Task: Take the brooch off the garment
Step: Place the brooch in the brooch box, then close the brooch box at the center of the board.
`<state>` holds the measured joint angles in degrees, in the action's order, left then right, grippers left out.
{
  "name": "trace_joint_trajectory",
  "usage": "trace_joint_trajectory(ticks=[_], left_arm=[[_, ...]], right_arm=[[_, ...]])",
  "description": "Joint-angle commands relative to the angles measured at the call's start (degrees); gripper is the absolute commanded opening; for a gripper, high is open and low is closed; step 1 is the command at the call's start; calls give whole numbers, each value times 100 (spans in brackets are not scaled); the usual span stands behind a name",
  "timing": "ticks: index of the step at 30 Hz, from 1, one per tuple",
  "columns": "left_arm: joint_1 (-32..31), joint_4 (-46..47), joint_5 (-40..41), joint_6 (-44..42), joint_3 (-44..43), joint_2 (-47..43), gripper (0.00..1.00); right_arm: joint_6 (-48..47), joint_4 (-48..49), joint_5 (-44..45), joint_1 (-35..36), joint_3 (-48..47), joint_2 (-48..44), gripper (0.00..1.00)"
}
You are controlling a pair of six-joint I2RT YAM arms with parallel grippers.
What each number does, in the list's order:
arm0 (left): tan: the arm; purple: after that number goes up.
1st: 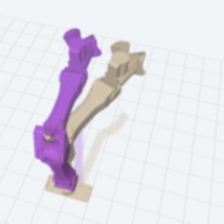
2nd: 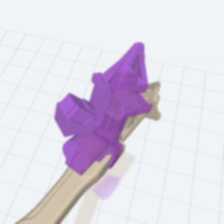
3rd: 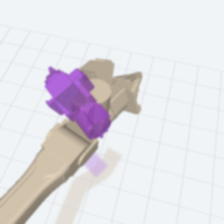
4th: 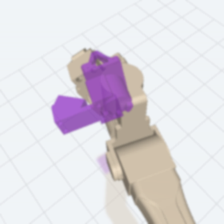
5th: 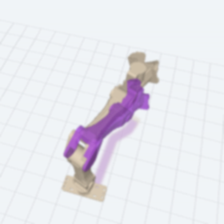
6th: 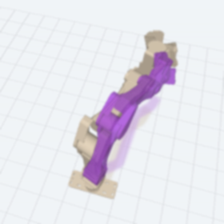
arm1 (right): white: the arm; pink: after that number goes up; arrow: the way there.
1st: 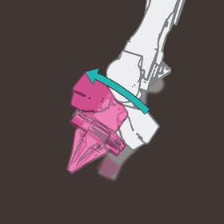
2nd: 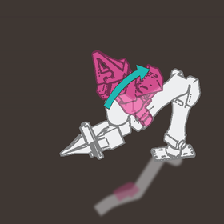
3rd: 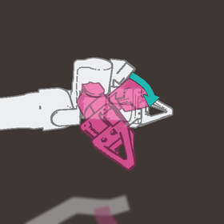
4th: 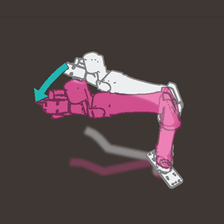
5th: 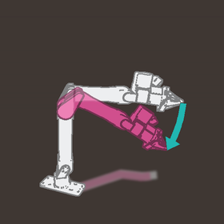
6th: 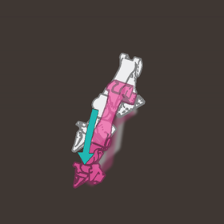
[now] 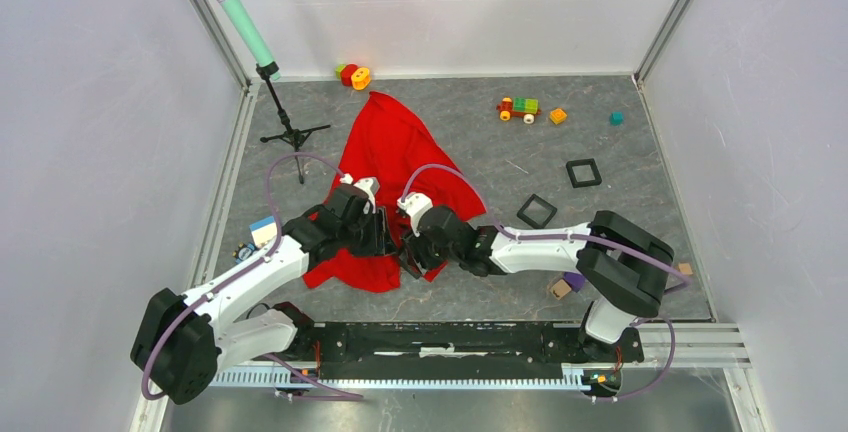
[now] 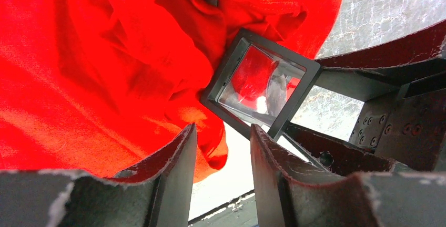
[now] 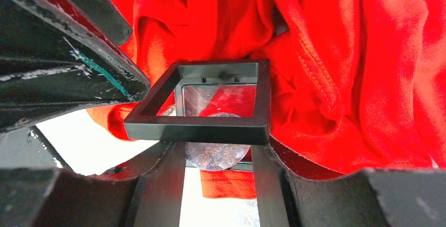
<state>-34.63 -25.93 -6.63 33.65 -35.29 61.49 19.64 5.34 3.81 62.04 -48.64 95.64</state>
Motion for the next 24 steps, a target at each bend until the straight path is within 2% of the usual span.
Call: trace_joint_trajectory(ticks=[1, 11, 16, 19, 24], left_arm=[[12, 273, -101, 120, -42, 8, 47], [62, 256, -152, 104, -69, 20, 47], [94, 239, -180, 87, -63, 22, 47], [114, 245, -205, 89, -73, 22, 47], [119, 247, -209, 80, -73, 20, 47]], right_arm=[[-28, 107, 341, 95, -158, 76, 26], [30, 268, 666, 206, -172, 213, 28], [40, 274, 751, 248, -172, 145, 47], [38, 217, 766, 255, -189, 40, 50], [12, 92, 737, 256, -203, -178, 62]])
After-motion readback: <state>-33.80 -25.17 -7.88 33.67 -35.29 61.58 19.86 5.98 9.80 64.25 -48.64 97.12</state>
